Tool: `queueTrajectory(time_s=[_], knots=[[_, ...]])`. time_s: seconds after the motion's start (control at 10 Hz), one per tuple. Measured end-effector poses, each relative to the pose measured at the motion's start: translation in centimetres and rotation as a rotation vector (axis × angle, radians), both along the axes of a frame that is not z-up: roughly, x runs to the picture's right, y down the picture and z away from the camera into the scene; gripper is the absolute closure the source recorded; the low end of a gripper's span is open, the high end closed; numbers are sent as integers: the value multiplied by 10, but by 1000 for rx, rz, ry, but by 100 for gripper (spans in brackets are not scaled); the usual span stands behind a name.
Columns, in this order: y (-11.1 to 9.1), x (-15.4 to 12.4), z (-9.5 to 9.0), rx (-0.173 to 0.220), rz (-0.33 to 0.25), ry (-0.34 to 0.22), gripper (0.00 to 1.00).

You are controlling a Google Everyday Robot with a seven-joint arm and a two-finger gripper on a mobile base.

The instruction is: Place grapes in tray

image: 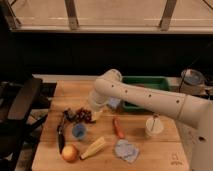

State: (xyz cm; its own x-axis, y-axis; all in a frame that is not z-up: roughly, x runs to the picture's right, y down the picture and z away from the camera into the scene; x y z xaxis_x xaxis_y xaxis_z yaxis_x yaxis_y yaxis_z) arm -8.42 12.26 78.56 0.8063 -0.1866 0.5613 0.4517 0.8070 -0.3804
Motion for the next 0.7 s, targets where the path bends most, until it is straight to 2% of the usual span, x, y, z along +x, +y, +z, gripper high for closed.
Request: queueTrajectory(time_s=[0.1,0.3,0.5,0.7], knots=[[4,-13,21,-16,-11,-20,35],[7,-28,44,-45,-10,-43,35],[13,-34,54,-77,-1,-53,35],[28,-36,66,-119,4,-55,36]])
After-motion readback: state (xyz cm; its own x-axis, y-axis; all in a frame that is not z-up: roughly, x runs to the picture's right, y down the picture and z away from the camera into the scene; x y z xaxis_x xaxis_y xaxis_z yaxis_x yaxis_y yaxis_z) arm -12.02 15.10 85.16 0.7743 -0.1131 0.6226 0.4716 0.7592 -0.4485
